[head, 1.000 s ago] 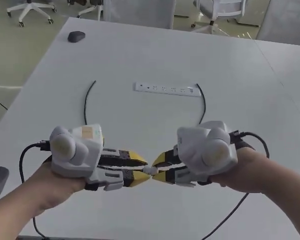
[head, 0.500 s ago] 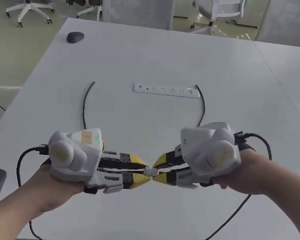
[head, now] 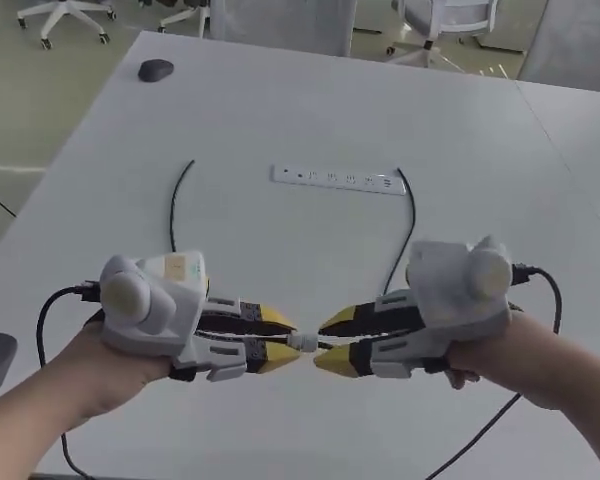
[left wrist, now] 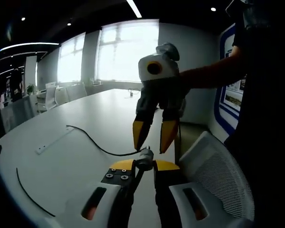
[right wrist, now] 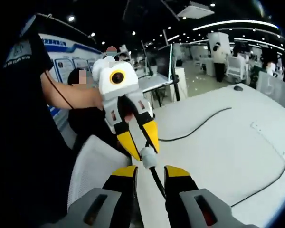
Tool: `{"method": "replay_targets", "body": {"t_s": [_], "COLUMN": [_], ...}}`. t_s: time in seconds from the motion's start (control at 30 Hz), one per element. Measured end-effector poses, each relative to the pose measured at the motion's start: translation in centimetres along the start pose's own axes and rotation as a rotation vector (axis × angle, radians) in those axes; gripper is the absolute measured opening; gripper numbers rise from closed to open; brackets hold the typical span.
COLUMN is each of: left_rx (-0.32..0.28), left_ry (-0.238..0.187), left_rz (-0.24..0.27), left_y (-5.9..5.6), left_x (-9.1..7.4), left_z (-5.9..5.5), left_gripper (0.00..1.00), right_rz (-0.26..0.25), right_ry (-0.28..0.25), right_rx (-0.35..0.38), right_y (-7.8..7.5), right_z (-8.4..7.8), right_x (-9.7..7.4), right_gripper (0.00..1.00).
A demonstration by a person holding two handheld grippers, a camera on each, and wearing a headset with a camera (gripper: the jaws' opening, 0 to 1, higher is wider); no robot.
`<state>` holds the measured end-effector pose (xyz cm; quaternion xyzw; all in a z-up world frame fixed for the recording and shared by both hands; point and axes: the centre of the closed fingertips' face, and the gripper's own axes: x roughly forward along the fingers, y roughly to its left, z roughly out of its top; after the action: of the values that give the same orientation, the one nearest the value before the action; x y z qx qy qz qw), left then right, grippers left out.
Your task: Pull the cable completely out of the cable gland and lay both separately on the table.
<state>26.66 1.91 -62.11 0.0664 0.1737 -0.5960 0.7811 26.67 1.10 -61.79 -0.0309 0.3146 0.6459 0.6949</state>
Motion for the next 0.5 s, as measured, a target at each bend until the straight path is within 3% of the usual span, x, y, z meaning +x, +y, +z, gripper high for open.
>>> {"method": "replay_targets", "body": {"t_s": [0.2, 0.27, 0.37, 0.5], "left_rx": [-0.004, 0.004, -0.002, -0.002], "left_ry": [-0.009, -0.021, -0.039, -0.043], "left_rz": [-0.017, -0.018, -0.027, -0.030], "left_y": [-0.3, -0.3, -0.3, -0.4], "left_x": [0.1, 0.0, 0.0, 0.1], "left_z": [0.3, 0.7, 1.3, 1.4], "left_gripper": [0.15, 0.15, 0.15, 0.15], "right_rz": [0.166, 0.191, 0.271, 0.317], "right_ry": [-0.086, -0.102, -0.088, -0.082], "right_rx": [0.238, 0.267, 0.333, 0.375], "right_y": [-0.1, -0.3, 0.6, 1.0], "right_z": [1.0, 1.2, 1.0, 0.7], "right_x": [-0.2, -0.1, 0.1, 0.4], "right_gripper": [0.15, 0.12, 0.13, 0.12]}}
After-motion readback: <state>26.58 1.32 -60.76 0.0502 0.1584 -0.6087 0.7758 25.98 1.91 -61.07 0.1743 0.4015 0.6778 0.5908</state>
